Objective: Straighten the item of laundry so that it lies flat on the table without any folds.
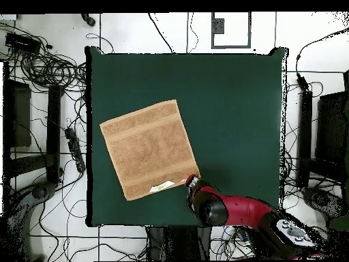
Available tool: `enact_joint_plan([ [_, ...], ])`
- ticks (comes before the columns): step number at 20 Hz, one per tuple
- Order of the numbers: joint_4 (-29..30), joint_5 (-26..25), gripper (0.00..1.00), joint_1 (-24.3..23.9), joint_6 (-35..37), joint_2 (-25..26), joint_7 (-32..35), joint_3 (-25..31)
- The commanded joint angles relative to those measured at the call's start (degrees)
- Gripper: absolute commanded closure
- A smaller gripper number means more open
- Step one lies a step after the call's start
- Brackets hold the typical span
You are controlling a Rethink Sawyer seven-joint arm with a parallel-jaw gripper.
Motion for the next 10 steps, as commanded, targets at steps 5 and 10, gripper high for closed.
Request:
enact_joint_plan([
  [5,-3.9,-4.9,1.0,-9.0,5.5,-4.8,-3.9,9.0],
  [10,-5.8,-5.1,1.0,-11.1,7.8,-4.5,-4.9,11.5],
])
